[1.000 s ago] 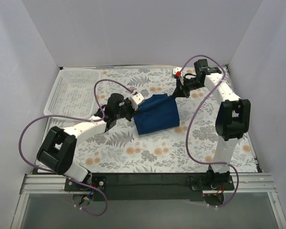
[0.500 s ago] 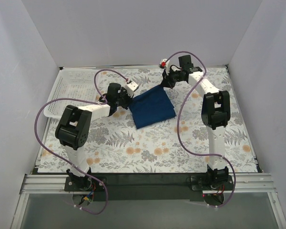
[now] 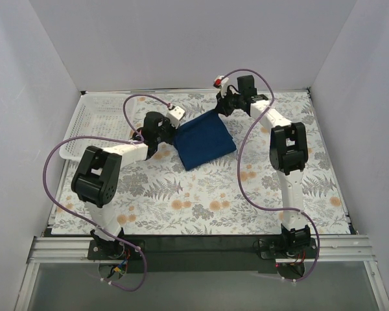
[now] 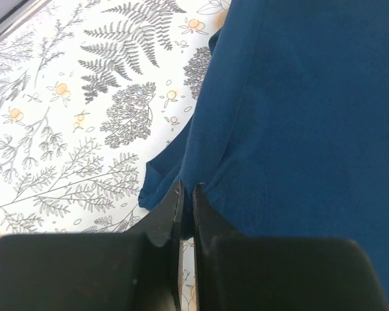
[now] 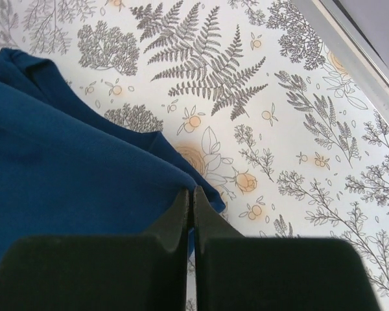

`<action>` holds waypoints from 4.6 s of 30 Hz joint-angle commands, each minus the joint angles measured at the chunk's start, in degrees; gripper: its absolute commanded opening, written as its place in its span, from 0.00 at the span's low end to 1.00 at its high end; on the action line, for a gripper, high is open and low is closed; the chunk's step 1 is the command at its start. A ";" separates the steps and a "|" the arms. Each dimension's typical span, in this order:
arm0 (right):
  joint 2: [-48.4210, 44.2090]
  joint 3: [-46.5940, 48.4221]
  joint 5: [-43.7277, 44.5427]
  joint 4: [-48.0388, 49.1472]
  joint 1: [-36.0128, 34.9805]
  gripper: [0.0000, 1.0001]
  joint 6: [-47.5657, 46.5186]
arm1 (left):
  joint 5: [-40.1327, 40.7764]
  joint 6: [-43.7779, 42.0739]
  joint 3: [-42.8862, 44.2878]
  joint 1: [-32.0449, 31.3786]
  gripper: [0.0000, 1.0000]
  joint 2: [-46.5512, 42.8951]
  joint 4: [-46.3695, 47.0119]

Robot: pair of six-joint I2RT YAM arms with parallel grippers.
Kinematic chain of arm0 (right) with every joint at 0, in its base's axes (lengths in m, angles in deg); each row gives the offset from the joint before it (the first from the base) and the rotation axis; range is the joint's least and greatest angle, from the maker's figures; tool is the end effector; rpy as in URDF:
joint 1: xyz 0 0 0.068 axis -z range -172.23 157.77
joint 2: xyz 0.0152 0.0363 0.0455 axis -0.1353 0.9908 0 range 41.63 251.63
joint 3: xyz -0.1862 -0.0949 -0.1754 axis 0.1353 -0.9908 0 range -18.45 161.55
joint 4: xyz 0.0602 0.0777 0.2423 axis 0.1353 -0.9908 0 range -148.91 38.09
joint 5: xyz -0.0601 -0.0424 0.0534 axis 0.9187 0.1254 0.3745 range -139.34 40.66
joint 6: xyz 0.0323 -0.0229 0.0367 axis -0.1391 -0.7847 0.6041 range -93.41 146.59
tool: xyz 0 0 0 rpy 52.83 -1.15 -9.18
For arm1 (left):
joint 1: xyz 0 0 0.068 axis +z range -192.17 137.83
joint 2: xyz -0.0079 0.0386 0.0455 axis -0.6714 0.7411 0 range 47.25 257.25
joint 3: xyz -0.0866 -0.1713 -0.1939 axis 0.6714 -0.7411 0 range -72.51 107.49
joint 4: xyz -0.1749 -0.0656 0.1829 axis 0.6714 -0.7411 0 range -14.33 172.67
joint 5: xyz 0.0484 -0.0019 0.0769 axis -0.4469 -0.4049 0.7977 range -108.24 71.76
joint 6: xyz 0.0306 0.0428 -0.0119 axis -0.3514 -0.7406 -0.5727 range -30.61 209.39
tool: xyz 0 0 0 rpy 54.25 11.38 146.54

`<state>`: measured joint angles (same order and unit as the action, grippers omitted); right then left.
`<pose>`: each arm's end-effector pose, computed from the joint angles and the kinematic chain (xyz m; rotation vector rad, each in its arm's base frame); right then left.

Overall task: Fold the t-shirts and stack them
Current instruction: Fold the tshirt, then neatly place the folded tshirt to the corner

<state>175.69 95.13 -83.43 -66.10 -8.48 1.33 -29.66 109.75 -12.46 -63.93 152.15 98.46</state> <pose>0.5120 0.1701 0.2149 -1.0506 1.8280 0.5504 0.3680 -0.1544 0.1855 0.1512 2.1286 -0.6490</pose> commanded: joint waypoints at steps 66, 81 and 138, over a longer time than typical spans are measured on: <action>-5.12 -27.00 -9.42 -2.06 4.82 0.03 21.74 | -2.12 51.89 1.48 12.70 0.34 2.59 -11.93; -15.58 -27.28 -17.58 -3.21 5.27 0.10 13.05 | -10.10 42.75 1.74 13.41 0.60 -10.59 -8.86; 0.14 -3.81 0.25 -16.47 0.79 0.78 15.33 | -0.09 37.03 -24.18 0.49 0.83 -61.81 -25.80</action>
<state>173.53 90.08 -84.09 -76.29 -6.40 21.57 -32.31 147.28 -34.16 -63.87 94.69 80.37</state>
